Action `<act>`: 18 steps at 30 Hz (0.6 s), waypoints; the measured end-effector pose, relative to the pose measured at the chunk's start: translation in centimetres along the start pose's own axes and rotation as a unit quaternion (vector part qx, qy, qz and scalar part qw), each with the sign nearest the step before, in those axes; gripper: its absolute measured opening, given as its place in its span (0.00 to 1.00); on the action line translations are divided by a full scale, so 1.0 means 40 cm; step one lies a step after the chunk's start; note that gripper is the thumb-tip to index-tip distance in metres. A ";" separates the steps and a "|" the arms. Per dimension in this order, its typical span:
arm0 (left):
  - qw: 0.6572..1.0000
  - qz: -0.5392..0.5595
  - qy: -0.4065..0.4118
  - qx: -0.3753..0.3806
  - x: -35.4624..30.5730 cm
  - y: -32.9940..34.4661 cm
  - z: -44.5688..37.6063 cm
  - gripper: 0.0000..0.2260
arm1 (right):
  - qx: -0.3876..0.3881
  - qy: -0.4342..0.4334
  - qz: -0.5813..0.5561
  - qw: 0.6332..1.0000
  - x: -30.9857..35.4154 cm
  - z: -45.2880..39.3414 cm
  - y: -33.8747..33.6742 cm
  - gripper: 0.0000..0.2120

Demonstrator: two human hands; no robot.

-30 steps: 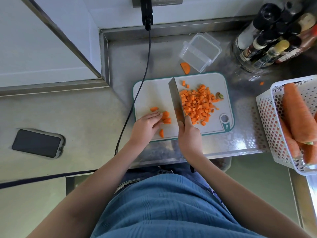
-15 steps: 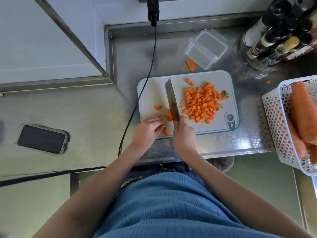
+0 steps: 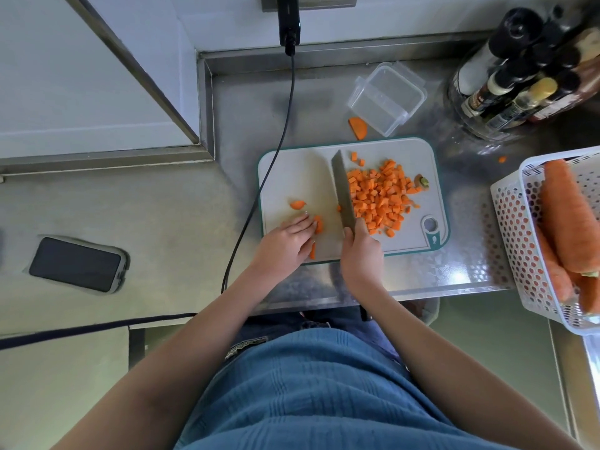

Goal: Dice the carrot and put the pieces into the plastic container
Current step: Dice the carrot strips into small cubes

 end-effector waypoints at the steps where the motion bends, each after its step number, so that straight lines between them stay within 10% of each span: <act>1: 1.000 0.002 0.002 0.004 -0.001 0.003 0.000 0.17 | -0.009 0.001 -0.020 1.000 -0.014 -0.003 -0.018 0.07; 11: 0.994 0.012 -0.092 -0.052 0.036 -0.020 0.072 0.24 | 0.049 -0.062 -0.116 0.990 0.052 0.050 0.029 0.09; 18: 0.984 -0.071 -0.148 -0.071 0.012 -0.019 0.072 0.12 | 0.062 -0.023 -0.080 0.995 0.032 0.032 0.074 0.09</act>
Point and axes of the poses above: each hand's wrist, its own z-axis away from the middle knuckle, its own y-axis out of the palm, x = y × z, the point moved 9 cm from there along -z, towards the middle knuckle, and after that the axes turned 7 degrees about x, right-handed, at the moved point
